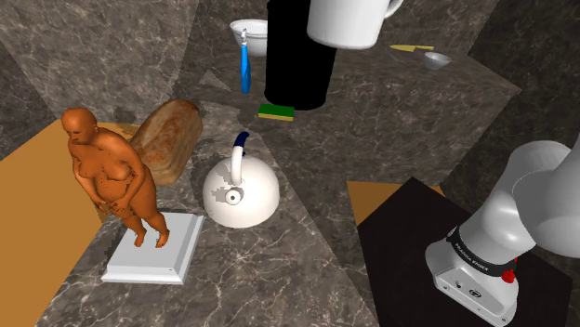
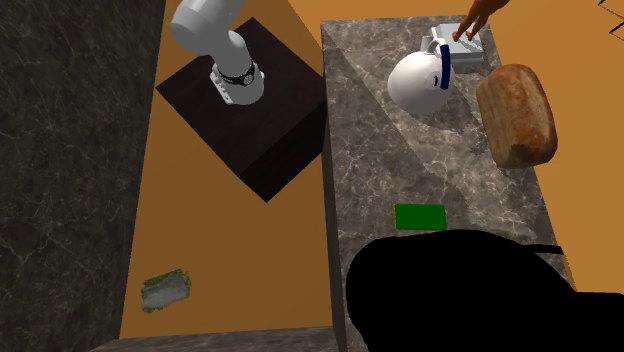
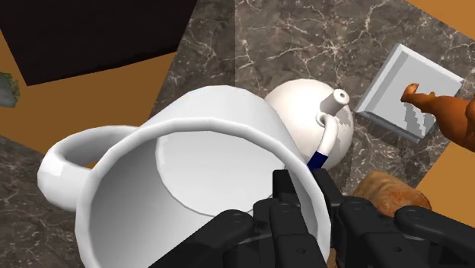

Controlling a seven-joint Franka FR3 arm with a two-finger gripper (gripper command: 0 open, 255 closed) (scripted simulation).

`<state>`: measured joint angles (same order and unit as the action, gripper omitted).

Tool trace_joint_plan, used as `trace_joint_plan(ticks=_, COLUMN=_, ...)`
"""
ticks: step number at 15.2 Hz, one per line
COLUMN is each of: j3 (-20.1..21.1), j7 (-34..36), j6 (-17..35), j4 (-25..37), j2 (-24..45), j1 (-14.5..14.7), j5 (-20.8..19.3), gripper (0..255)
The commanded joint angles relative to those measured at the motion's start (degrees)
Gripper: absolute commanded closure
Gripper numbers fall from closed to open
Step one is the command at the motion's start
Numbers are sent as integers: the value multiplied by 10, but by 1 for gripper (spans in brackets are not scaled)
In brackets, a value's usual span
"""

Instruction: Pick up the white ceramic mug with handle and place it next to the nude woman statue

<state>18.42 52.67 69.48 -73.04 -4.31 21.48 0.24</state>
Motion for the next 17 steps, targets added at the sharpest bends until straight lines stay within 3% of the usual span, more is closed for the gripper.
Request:
trace_joint_plan(ticks=1, j3=18, j7=34, j6=0, j4=7, j2=8, j1=15, j5=-2, gripper=255)
trace_joint_plan(ticks=10, j3=104, j7=191, j6=-27, j4=112, j2=98, j1=104, j5=-45, gripper=255)
trace_joint_plan(ticks=13, j3=131, j7=246, j6=-48, j4=178, j2=152, j1=152, j5=-79, gripper=255)
trace_joint_plan(ticks=16, j3=149, j7=296, j6=-86, j4=278, j2=224, j1=221, j5=-129, gripper=255)
trace_joint_plan(ticks=17, j3=146, j7=293, j6=-66, j4=241, j2=206, j1=209, j5=-115, gripper=255)
